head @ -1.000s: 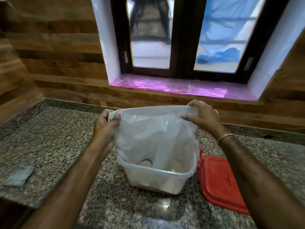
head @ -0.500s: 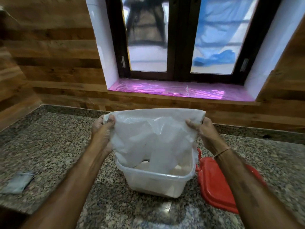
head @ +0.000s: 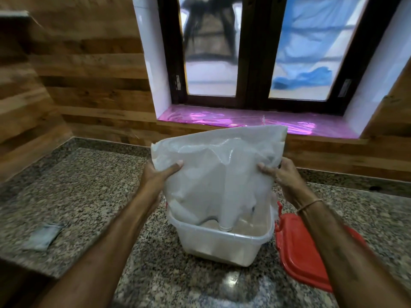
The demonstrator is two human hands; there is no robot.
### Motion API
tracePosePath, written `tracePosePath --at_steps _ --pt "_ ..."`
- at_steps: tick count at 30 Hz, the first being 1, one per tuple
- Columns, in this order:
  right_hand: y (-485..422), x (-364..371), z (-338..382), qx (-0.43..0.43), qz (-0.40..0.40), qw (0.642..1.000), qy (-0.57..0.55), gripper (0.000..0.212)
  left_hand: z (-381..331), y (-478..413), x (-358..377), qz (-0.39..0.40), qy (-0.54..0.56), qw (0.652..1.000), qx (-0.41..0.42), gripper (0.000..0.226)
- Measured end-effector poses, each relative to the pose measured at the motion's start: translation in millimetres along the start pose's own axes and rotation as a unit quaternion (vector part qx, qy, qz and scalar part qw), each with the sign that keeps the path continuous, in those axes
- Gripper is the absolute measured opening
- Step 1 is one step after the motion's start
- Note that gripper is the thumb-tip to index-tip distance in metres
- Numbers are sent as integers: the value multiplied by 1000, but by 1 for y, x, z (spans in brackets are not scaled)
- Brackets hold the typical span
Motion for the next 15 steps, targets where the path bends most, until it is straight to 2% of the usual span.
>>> tracePosePath --at_steps 2,6,8,10,13,15 --pt "-1 -1 3 5 -7 1000 -2 40 23 7 -5 41 -50 998 -22 40" --pt "13 6 -18 58 87 989 107 36 31 8 -17 -8 3 1000 -18 40" --pt "15 -4 -20 55 37 992 104 29 19 5 -10 -19 37 999 4 35" --pt "13 -13 -16 41 -24 997 65 24 13 5 -3 1 26 1000 14 33" --pt "8 -20 -2 19 -63 997 29 17 38 13 -1 71 -119 990 -11 38" --pt "10 -19 1 24 -49 998 22 13 43 13 -13 47 -140 989 -2 30"
Point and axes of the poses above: each hand's wrist, its own y-axis away from the middle knuckle, its own x-axis out of the palm, z = x × y, the point moved 10 cm from there along -y, towards the middle knuckle, and after that the axes turned 1 degree about -x, right-handed, at the moved point
